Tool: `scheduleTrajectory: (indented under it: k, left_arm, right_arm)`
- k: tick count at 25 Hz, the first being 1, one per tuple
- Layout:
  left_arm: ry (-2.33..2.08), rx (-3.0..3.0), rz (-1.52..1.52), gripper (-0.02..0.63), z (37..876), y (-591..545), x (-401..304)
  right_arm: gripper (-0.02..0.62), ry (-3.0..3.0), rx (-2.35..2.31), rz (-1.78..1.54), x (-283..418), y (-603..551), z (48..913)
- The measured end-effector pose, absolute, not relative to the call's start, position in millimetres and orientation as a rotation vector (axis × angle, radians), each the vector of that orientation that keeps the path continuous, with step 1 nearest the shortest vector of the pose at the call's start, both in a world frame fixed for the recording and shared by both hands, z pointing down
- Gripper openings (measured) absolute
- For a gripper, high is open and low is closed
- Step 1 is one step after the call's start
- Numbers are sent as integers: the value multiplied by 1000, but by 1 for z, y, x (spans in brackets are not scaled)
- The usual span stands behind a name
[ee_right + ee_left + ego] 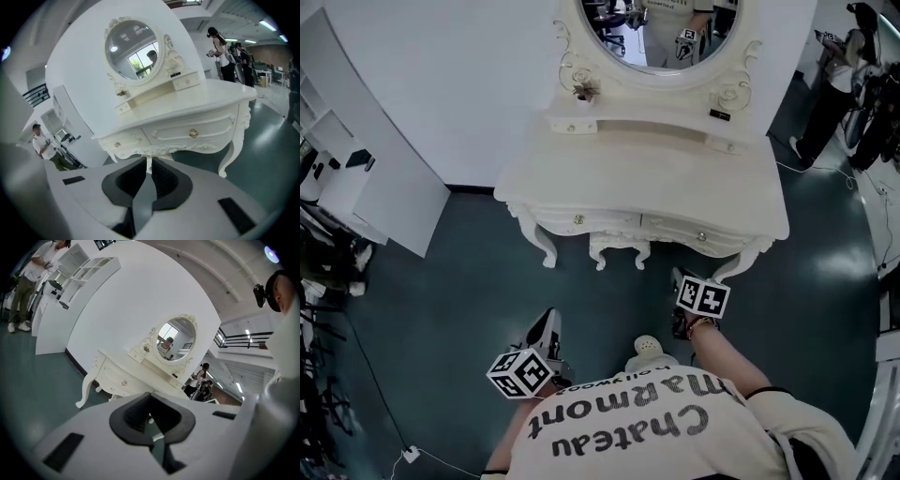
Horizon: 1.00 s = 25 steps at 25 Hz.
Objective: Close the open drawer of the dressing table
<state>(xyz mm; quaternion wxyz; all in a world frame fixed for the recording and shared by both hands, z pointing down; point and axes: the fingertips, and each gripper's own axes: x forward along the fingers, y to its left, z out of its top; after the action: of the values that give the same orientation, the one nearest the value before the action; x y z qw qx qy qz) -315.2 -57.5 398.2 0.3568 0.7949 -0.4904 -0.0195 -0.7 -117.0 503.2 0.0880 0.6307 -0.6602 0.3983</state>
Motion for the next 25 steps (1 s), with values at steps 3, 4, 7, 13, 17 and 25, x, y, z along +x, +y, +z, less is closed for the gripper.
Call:
scheduleTrajectory:
  k: [3, 4, 7, 13, 17, 25]
  left_arm:
    - [-1226, 2107, -50, 8, 388, -50, -310]
    - [-1215, 2122, -52, 8, 384, -48, -309]
    - [-1181, 2168, -64, 8, 369, -39, -304]
    - [-1136, 2250, -99, 8, 342, -21, -294]
    - [-1131, 2277, -93, 8, 336, -6, -294]
    - [-1143, 2287, -101, 8, 329, 6, -285]
  right_arm:
    - [49, -2101, 1928, 1098, -9, -108, 459]
    - [48, -2134, 1947, 1080, -11, -104, 446]
    - [44, -2184, 2007, 1023, -13, -87, 411]
    - [43, -2289, 2088, 876, -26, -52, 348]
    - [43, -2329, 2093, 821, -38, -29, 330]
    - [43, -2351, 2046, 775, -40, -18, 326]
